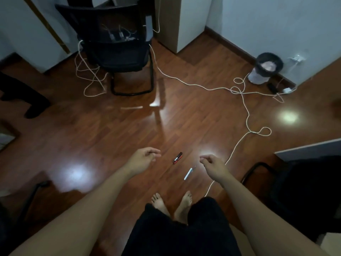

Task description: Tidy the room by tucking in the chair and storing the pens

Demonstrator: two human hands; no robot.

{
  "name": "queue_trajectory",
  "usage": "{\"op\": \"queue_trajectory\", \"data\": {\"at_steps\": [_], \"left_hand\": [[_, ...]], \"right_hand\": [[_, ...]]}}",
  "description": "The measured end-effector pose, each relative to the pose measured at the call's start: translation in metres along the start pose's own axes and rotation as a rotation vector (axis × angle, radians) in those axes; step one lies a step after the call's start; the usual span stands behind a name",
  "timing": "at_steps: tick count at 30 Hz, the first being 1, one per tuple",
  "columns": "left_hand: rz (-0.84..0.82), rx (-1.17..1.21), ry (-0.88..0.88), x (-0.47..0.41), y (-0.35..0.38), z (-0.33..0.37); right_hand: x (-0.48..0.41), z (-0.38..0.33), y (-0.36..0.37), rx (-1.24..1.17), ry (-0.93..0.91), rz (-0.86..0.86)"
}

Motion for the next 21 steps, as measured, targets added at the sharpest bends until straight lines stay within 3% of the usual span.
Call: {"op": "queue_trajectory", "data": {"at_steps": [5, 15, 21], "left_hand": [[-0.033, -0.001, -0.050, -0.039, 0.022, -0.005], [-0.006, 0.104, -0.221, -0.124, 0.065, -0.044], [-0.006, 0.095, -0.290, -0.224, 0.107, -0.110]], "right_hand": [[-0.025, 0.021, -0.004, -0.023, 0.056, -0.016], [-0.121, 0.035, -0.004, 0.175, 0.076, -0.157], [-0.216, 0.118, 0.056, 0.153, 0.139, -0.236]]}}
Point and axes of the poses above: each hand's wrist, its own x-axis away from the middle knuckle, its own y-axis out of the palm, z = x × y, the point moved 10 cm from there along -x, towards the middle knuckle, and after that the axes turned 3 degrees about y, right-handed, at the moved point
